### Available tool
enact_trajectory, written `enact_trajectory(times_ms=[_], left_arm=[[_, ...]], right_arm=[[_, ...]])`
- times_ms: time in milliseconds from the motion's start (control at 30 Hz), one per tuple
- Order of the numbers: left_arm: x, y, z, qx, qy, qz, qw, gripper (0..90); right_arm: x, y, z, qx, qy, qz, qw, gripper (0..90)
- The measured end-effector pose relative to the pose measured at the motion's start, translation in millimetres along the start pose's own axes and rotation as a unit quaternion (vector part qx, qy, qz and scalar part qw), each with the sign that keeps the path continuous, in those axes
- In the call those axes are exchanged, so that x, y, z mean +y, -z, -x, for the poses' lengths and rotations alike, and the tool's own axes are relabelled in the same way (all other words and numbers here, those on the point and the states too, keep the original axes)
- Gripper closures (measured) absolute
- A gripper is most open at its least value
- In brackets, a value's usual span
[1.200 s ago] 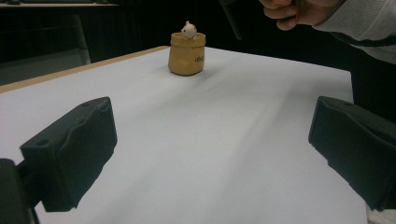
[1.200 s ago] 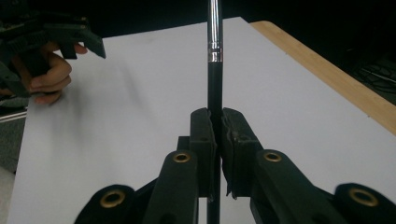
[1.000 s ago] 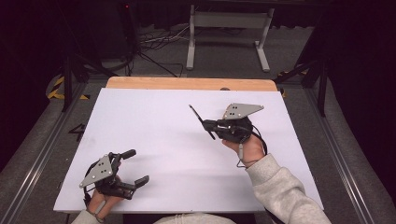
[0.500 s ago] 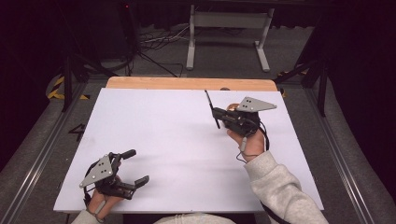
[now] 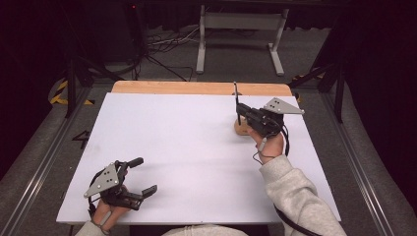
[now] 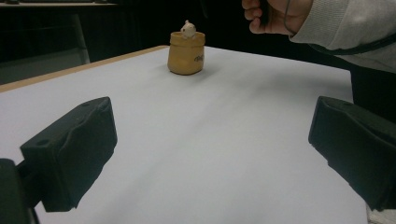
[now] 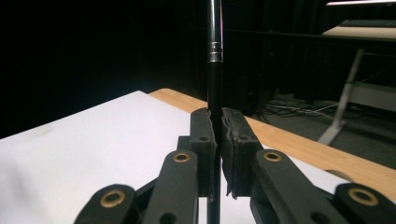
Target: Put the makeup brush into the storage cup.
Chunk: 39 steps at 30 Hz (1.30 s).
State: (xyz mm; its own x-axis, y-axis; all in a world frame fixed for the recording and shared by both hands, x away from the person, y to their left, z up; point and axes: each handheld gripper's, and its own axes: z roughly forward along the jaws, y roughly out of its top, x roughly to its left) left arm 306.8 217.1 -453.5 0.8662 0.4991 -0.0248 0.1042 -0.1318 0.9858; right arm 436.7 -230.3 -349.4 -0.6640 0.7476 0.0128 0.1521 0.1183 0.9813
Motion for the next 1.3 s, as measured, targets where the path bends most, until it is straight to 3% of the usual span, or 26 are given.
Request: enact_trajectory(times_ms=[267, 567, 867, 1300], left_arm=[[-0.2, 0.0, 0.1, 0.002, 0.001, 0.001, 1.0, 1.8], [-0.2, 0.2, 0.1, 0.002, 0.002, 0.001, 1.0, 1.8], [-0.2, 0.0, 0.3, 0.002, 0.003, 0.001, 1.0, 1.8], [0.1, 0.4, 0.1, 0.003, 0.001, 0.003, 1.0, 1.8]], right_arm=[[-0.8, 1.1, 11.1, -0.044, -0.002, 0.015, 0.9989, 84.2], [-4.1, 1.4, 24.5, -0.092, 0.006, 0.031, 0.9952, 84.2], [-6.5, 2.0, 34.3, -0.113, 0.008, 0.04, 0.9928, 84.2], [-20.8, -2.1, 45.6, -0.118, 0.015, 0.041, 0.9921, 84.1]])
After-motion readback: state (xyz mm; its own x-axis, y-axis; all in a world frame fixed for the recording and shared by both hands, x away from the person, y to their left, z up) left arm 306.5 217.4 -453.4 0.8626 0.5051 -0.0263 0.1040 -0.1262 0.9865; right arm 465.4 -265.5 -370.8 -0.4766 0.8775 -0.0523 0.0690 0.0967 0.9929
